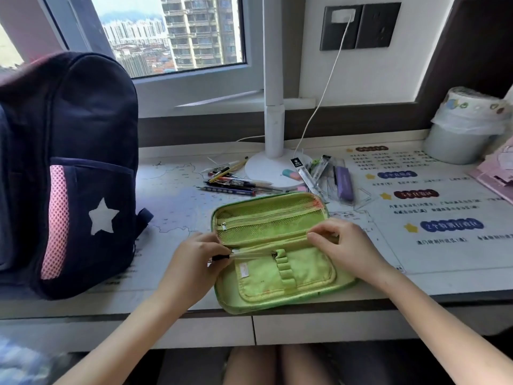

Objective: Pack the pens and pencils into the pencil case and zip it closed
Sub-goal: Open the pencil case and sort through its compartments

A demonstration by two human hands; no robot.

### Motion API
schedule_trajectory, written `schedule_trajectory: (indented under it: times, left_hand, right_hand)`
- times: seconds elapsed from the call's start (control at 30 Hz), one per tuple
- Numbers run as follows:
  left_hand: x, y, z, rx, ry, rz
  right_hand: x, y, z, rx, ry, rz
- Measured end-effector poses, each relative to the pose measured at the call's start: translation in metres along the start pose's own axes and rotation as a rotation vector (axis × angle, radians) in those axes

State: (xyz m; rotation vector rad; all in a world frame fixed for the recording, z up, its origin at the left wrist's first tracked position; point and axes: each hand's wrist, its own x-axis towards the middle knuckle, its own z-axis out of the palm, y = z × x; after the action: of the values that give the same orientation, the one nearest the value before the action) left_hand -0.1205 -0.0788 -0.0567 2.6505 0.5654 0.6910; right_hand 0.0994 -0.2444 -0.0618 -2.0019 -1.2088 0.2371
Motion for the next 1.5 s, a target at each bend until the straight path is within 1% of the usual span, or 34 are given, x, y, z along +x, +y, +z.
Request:
schedule_trajectory:
  times: [0.07, 0.13, 0.27, 0.33, 0.43, 0.5, 0.53, 0.6, 0.63, 0.67, 0.73, 0.77, 0.8, 0.83, 0.87, 0.93, 1.0, 1.1, 1.17, 1.3, 1.43, 1.5]
  left_hand:
    - [0.0, -0.001, -0.003, -0.013, -0.045, 0.016]
    - [-0.002, 0.0, -0.005, -0.001, -0.078, -0.009]
    - [0.002, 0.002, -0.004, 0.101, -0.094, -0.002]
    - [0.006, 0.004, -0.001, 0.139, -0.135, 0.024]
    - [0.014, 0.014, 0.009, 0.124, -0.178, 0.096]
    - [0.023, 0.022, 0.019, 0.105, -0.166, 0.162]
    - [0.027, 0.027, 0.024, 0.092, -0.17, 0.172]
    - [0.035, 0.035, 0.033, 0.071, -0.208, 0.138]
    - [0.036, 0.037, 0.035, 0.068, -0.231, 0.111]
    - [0.039, 0.038, 0.037, 0.065, -0.234, 0.091]
    - [0.04, 0.038, 0.036, 0.055, -0.214, 0.056]
    - [0.038, 0.037, 0.034, 0.054, -0.204, 0.05]
    - [0.037, 0.037, 0.032, 0.058, -0.2, 0.061]
    - [0.036, 0.038, 0.031, 0.066, -0.2, 0.086]
    - [0.035, 0.04, 0.028, 0.074, -0.206, 0.12]
    - [0.035, 0.046, 0.025, 0.096, -0.246, 0.183]
    - [0.037, 0.049, 0.026, 0.118, -0.285, 0.201]
    - [0.041, 0.046, 0.026, 0.12, -0.302, 0.196]
    - [0.042, 0.044, 0.025, 0.097, -0.334, 0.193]
    - [0.04, 0.047, 0.024, 0.112, -0.47, 0.213]
    - [0.039, 0.054, 0.023, 0.211, -0.523, 0.263]
    - [0.041, 0.058, 0.022, 0.29, -0.56, 0.289]
  right_hand:
    - [0.0, 0.004, 0.003, -0.011, 0.02, -0.003]
    - [0.0, 0.007, 0.005, -0.006, 0.047, -0.005]
    - [0.002, 0.009, 0.009, -0.023, 0.067, -0.016]
    - [0.002, 0.009, 0.011, -0.051, 0.077, -0.025]
    - [0.001, 0.009, 0.012, -0.058, 0.091, -0.025]
    - [0.001, 0.008, 0.012, -0.056, 0.089, -0.022]
    - [0.0, 0.008, 0.013, -0.054, 0.079, -0.019]
    - [-0.001, 0.007, 0.01, -0.021, 0.064, -0.005]
    - [-0.002, 0.008, 0.007, 0.008, 0.087, 0.013]
    - [0.001, 0.011, 0.001, 0.009, 0.167, 0.04]
    - [0.016, 0.025, -0.017, -0.109, 0.407, 0.145]
    - [0.027, 0.035, -0.026, -0.192, 0.489, 0.228]
    - [0.041, 0.046, -0.035, -0.276, 0.511, 0.325]
    - [0.055, 0.056, -0.042, -0.357, 0.466, 0.429]
    - [0.068, 0.062, -0.045, -0.413, 0.376, 0.531]
    - [0.09, 0.072, -0.05, -0.456, 0.211, 0.669]
    - [0.107, 0.075, -0.054, -0.448, 0.116, 0.731]
    - [0.126, 0.084, -0.062, -0.335, 0.019, 0.799]
    - [0.128, 0.094, -0.064, -0.277, 0.008, 0.818]
    - [0.113, 0.097, -0.063, -0.253, 0.075, 0.805]
    - [0.099, 0.085, -0.066, -0.273, 0.058, 0.859]
    - [0.088, 0.077, -0.068, -0.254, 0.091, 0.857]
